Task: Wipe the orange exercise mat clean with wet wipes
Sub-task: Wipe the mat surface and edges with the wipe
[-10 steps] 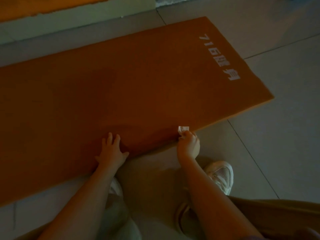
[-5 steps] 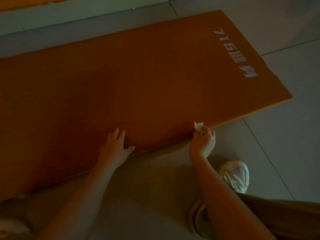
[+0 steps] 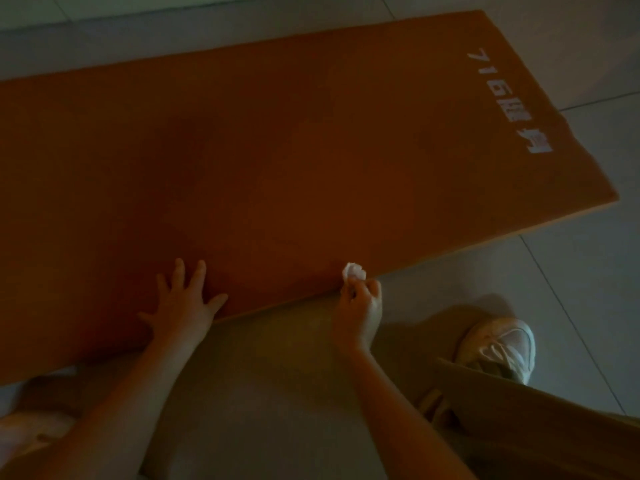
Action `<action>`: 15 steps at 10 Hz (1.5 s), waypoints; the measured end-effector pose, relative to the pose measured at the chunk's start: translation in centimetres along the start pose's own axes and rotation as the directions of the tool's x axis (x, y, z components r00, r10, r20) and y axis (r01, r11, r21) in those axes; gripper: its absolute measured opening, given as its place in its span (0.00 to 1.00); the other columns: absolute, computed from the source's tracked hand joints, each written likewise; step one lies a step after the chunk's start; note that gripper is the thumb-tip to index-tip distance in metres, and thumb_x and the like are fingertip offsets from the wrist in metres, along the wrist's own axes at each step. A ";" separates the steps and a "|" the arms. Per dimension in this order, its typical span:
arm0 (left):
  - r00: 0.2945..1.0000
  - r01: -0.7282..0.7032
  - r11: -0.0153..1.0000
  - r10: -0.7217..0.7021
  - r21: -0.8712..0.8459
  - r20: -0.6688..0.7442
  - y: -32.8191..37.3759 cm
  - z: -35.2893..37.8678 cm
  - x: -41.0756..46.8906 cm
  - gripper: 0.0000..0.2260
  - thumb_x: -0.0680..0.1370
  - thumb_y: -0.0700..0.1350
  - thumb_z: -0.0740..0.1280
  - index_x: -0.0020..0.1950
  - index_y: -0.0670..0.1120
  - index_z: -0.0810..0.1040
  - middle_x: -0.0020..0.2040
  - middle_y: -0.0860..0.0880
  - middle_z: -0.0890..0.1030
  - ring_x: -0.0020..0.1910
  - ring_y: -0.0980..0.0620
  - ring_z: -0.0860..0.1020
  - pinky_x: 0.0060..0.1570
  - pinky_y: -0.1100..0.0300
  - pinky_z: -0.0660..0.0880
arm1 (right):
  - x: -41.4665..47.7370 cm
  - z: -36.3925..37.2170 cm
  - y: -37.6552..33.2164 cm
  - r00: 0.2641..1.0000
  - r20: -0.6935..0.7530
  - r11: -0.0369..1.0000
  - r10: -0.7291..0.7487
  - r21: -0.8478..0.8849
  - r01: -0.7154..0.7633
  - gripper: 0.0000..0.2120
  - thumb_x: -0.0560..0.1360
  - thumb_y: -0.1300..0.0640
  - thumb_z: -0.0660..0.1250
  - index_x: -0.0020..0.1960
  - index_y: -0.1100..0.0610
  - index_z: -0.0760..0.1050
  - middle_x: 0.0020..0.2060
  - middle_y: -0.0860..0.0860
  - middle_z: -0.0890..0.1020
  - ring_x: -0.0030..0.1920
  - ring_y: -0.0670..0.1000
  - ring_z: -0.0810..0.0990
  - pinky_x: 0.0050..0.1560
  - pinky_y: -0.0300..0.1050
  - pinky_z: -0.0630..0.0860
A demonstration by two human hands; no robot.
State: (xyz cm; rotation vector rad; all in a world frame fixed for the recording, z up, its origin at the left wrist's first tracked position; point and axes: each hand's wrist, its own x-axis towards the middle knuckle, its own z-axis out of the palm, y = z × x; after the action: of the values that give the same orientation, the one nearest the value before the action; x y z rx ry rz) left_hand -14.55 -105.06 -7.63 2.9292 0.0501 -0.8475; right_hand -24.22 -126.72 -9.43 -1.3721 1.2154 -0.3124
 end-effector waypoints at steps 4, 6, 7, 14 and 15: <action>1.000 -0.012 1.000 0.012 0.019 -0.013 0.0 0.5 0.1 0.34 0.79 0.64 0.55 0.79 0.58 0.42 0.79 0.51 0.37 0.77 0.41 0.39 0.67 0.26 0.52 | 1.5 -0.3 0.8 0.965 -0.115 0.911 -0.234 -0.373 0.176 0.11 0.79 0.64 0.60 0.41 0.62 0.77 0.43 0.53 0.75 0.38 0.53 0.74 0.40 0.47 0.73; 1.000 -0.010 1.000 0.011 0.017 -0.012 0.1 0.4 0.1 0.33 0.79 0.64 0.56 0.78 0.58 0.42 0.79 0.51 0.37 0.77 0.41 0.39 0.67 0.26 0.53 | -5.4 4.7 4.5 0.860 0.177 0.755 -0.478 -0.418 0.506 0.06 0.75 0.65 0.67 0.39 0.61 0.77 0.38 0.48 0.72 0.34 0.50 0.73 0.30 0.41 0.67; 1.000 -0.011 1.000 0.012 0.023 -0.012 0.0 0.3 0.0 0.34 0.79 0.64 0.55 0.78 0.58 0.42 0.79 0.51 0.37 0.77 0.41 0.39 0.67 0.26 0.53 | -5.7 5.2 4.6 0.852 0.165 0.755 -0.497 -0.401 0.518 0.04 0.73 0.66 0.68 0.40 0.62 0.77 0.38 0.48 0.73 0.34 0.48 0.72 0.31 0.34 0.63; 0.978 -0.192 0.981 0.188 0.042 0.087 -3.5 -2.2 0.3 0.30 0.82 0.55 0.58 0.79 0.55 0.47 0.79 0.53 0.42 0.78 0.45 0.43 0.70 0.32 0.56 | -13.2 12.3 5.3 0.877 0.224 0.757 -0.426 -0.442 0.481 0.07 0.75 0.68 0.66 0.50 0.63 0.81 0.47 0.53 0.79 0.42 0.51 0.78 0.39 0.38 0.74; 0.993 -0.101 0.995 0.100 0.008 0.065 -7.7 -4.0 1.0 0.33 0.80 0.54 0.63 0.79 0.55 0.47 0.79 0.51 0.41 0.78 0.43 0.42 0.70 0.31 0.54 | -12.9 12.1 4.7 0.876 0.263 0.731 -0.405 -0.483 0.483 0.07 0.76 0.68 0.65 0.49 0.64 0.81 0.46 0.53 0.78 0.42 0.52 0.77 0.37 0.39 0.71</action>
State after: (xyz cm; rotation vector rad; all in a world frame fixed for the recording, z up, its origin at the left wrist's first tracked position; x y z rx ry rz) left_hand -12.00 -96.97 -5.45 2.8835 -0.1056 -0.9290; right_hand -22.24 -108.59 -10.42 -2.1546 0.8627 -0.2050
